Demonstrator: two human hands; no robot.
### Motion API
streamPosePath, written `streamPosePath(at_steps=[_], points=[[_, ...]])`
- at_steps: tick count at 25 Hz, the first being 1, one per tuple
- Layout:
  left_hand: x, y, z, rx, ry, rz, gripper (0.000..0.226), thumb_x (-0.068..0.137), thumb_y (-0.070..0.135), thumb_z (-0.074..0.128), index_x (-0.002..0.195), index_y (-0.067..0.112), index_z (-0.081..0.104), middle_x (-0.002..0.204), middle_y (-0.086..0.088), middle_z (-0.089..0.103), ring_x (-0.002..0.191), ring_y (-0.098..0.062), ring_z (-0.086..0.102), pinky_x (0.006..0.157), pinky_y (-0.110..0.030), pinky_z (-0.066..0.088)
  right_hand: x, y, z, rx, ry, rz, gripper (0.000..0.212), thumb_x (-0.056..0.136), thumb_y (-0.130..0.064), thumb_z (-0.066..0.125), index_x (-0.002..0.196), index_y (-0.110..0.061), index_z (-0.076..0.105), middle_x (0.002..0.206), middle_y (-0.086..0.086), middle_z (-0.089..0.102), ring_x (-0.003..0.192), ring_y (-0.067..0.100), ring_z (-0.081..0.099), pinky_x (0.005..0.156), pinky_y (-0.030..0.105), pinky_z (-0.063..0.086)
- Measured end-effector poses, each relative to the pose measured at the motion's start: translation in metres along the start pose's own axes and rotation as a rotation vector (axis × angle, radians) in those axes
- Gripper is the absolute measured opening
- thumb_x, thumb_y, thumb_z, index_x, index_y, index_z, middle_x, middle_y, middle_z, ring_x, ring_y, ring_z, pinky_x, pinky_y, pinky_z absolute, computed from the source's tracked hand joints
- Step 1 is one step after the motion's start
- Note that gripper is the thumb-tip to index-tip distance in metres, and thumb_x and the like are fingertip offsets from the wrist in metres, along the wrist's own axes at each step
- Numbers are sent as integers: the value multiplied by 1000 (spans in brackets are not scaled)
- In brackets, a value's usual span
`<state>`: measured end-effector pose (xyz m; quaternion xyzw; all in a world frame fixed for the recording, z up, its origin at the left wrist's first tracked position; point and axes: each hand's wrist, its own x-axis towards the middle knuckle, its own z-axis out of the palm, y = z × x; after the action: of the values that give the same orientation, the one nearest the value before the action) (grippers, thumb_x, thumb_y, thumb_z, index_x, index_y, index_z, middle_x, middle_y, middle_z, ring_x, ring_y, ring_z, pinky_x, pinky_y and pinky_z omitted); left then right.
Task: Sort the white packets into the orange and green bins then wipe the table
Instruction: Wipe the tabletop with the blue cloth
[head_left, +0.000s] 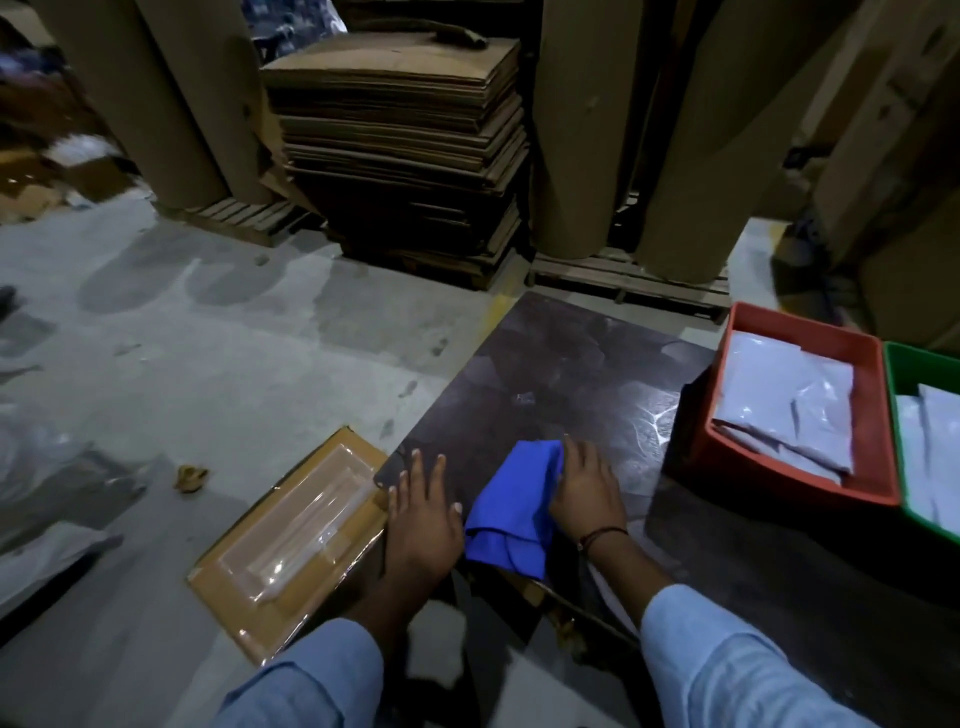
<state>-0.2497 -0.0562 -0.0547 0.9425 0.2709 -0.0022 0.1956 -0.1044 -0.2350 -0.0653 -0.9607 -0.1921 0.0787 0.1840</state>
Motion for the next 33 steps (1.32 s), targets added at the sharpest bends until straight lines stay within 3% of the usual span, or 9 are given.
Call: streamPosePath(at_steps=[3,8,10,13,16,23,26,29,33], points=[[8,-15,7,16,-58,33,71,100,35,43,160,25,8,169,-11,-6,154,-35,7,126,-49,6,7,-24,9,-26,-2,-69,69,87,-17,54,151,-8,33,155,20,33,144,39,29,118,47,27],[47,-44,8,84,-166,150,67,100,35,38,160,23,12,169,-12,1,154,-36,7,124,-48,4,-13,-64,68,-12,-123,52,75,92,-55,26,150,-9,39,156,22,33,146,38,27,120,51,16],[66,-59,10,138,-185,249,66,97,36,31,160,21,16,168,-13,5,154,-38,10,124,-49,5,-33,-72,100,-117,-141,-74,78,90,-59,35,150,-10,39,157,23,32,147,41,26,116,55,15],[99,-75,17,208,-252,368,69,95,41,21,161,21,16,169,-10,7,154,-38,11,124,-48,6,-34,-65,107,-213,-117,-196,77,93,-66,38,156,-22,30,163,12,25,152,33,13,117,58,12],[139,-85,28,267,-281,519,78,89,56,8,161,26,16,169,-4,6,154,-40,8,124,-50,8,-13,-51,96,-236,-64,-83,75,92,-74,33,156,-39,20,166,-6,17,154,31,1,117,64,6],[211,-65,59,300,-202,724,70,99,57,21,161,24,14,169,-6,4,154,-39,3,124,-56,11,25,-61,106,-220,39,175,65,98,-58,30,157,-34,18,166,6,13,151,43,-2,119,64,5],[216,-73,67,252,-141,756,66,100,49,29,160,24,19,169,-6,7,155,-36,5,123,-55,13,28,-70,123,-301,61,-38,62,96,-42,40,155,-32,27,164,17,18,151,46,3,118,63,10],[218,-75,71,197,-118,768,65,99,45,35,160,25,23,169,-5,10,155,-34,7,124,-53,14,25,-49,115,-339,50,-241,60,100,-47,35,157,-33,23,165,13,15,152,39,6,121,60,7],[218,-72,70,197,-109,765,65,99,45,36,159,26,23,169,-4,10,156,-33,6,124,-53,14,55,-28,105,-297,117,111,63,97,-62,32,155,-37,26,165,7,20,153,33,3,119,60,9]])
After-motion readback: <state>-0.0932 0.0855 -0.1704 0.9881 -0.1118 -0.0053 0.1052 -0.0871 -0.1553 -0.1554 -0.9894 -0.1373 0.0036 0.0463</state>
